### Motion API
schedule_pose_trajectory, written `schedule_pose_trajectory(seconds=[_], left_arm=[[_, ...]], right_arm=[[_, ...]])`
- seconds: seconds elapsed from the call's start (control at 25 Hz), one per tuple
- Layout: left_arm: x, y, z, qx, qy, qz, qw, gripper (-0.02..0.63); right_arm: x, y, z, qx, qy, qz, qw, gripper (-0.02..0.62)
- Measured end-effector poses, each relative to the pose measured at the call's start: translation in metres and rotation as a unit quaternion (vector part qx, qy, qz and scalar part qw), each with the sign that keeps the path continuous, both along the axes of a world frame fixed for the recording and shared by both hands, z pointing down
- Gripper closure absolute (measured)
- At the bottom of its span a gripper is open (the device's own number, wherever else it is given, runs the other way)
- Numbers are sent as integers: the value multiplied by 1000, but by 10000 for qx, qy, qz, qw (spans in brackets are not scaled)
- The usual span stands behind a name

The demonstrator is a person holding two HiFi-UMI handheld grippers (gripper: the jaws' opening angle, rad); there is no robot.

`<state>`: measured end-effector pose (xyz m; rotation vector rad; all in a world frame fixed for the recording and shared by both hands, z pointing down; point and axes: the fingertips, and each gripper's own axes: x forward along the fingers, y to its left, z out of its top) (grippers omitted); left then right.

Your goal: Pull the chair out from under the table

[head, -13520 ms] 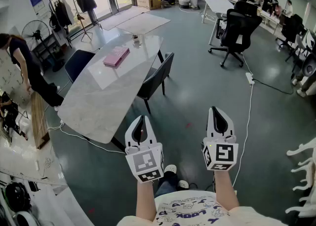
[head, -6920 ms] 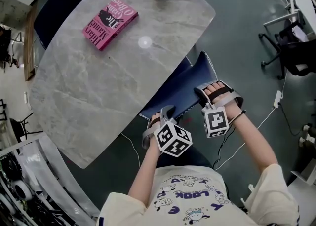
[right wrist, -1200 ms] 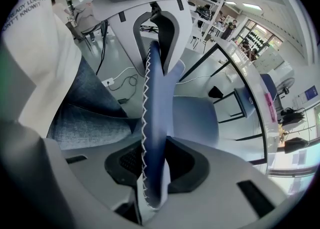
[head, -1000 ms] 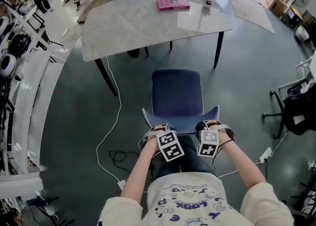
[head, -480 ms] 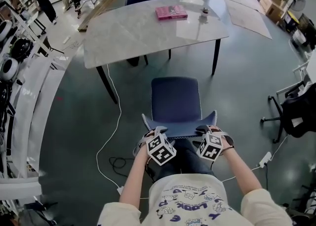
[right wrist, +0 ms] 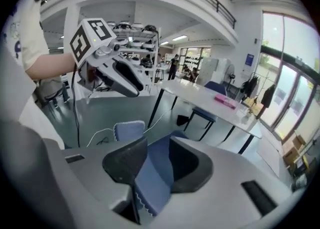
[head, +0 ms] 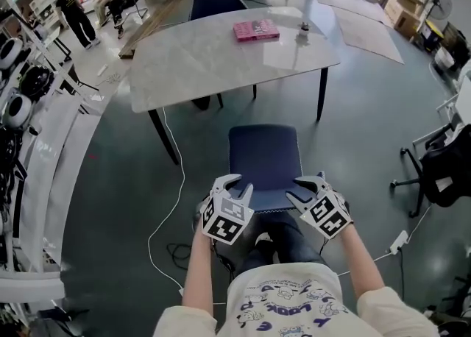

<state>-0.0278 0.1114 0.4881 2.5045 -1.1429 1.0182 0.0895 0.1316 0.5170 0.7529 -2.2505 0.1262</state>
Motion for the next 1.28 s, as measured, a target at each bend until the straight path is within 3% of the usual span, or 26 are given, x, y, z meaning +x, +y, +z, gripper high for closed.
schedule_pose_trajectory(seconds=[0.12, 0.32, 0.48, 0.6, 0.72, 0.84, 1.28], left_arm=[[-10, -22, -35, 373, 196, -407, 9983, 525], [-14, -46, -84, 901, 584, -881, 9903, 565], [-22, -58, -119, 1537, 998, -1533, 9710, 580], [-28, -59, -140, 1842, 1254, -1978, 9546, 583], [-28, -55, -156, 1980, 1457, -2246, 9429, 584], [-26, -51, -166, 2056, 1562, -2366, 9367, 586], [-19, -35, -181, 2214, 1632, -2632, 9247, 586]], right_arm=[[-1, -30, -50, 729, -553, 653, 9937, 504], [15, -63, -119, 1706, -1279, 1492, 9656, 573], [30, -77, -156, 2091, -1842, 2031, 9387, 589], [42, -80, -174, 2263, -2054, 2252, 9251, 589], [53, -80, -187, 2382, -2099, 2340, 9190, 589], [58, -80, -198, 2489, -2125, 2389, 9143, 589], [62, -69, -210, 2543, -2341, 2510, 9042, 589]])
